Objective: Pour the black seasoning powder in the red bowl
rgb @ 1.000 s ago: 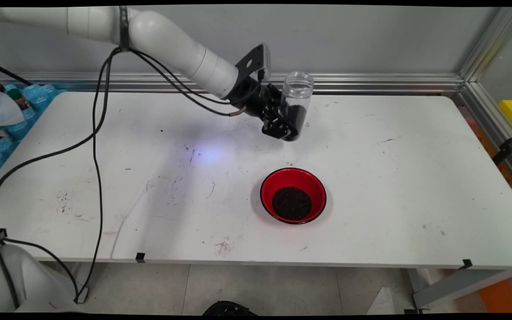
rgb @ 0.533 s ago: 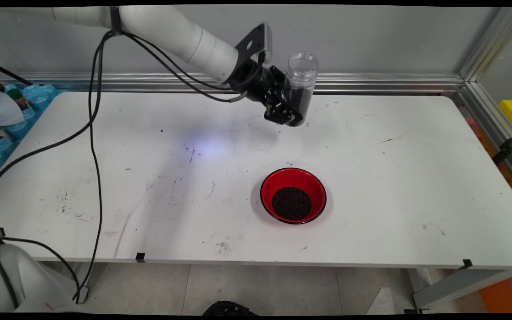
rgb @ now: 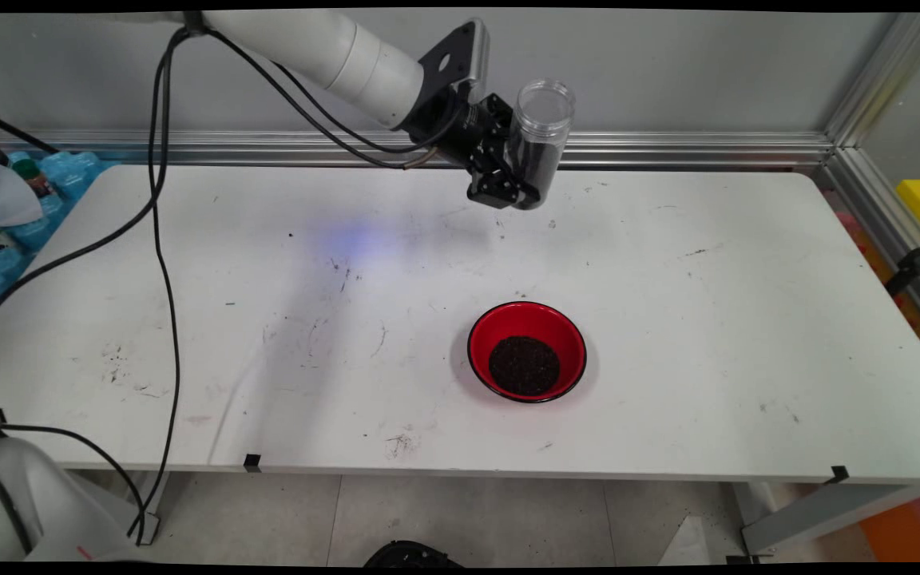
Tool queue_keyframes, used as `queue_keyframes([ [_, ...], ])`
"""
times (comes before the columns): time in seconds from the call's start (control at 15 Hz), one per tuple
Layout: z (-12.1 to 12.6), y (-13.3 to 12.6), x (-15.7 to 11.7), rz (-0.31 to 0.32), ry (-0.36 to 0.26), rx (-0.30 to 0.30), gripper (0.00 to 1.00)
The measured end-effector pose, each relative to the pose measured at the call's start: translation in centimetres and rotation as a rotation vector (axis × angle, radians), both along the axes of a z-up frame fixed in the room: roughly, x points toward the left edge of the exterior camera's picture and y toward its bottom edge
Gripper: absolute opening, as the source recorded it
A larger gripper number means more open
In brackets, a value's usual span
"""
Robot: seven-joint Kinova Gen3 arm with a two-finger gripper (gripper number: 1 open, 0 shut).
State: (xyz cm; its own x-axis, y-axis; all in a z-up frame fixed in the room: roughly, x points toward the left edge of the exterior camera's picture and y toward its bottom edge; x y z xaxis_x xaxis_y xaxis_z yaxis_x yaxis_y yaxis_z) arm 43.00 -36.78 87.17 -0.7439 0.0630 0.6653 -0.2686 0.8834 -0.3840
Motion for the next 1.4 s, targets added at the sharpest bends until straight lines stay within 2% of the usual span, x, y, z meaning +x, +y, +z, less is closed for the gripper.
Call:
queue_keyframes([
  [0.6,1.0,1.8,-0.2,-0.211,-0.156,-0.206,0.00],
  [0.93,0.8,2.5,-0.1,-0.311,-0.248,-0.327,0.00],
  [1.4,-0.3,2.3,-1.0,-0.390,-0.338,-0.469,0.00],
])
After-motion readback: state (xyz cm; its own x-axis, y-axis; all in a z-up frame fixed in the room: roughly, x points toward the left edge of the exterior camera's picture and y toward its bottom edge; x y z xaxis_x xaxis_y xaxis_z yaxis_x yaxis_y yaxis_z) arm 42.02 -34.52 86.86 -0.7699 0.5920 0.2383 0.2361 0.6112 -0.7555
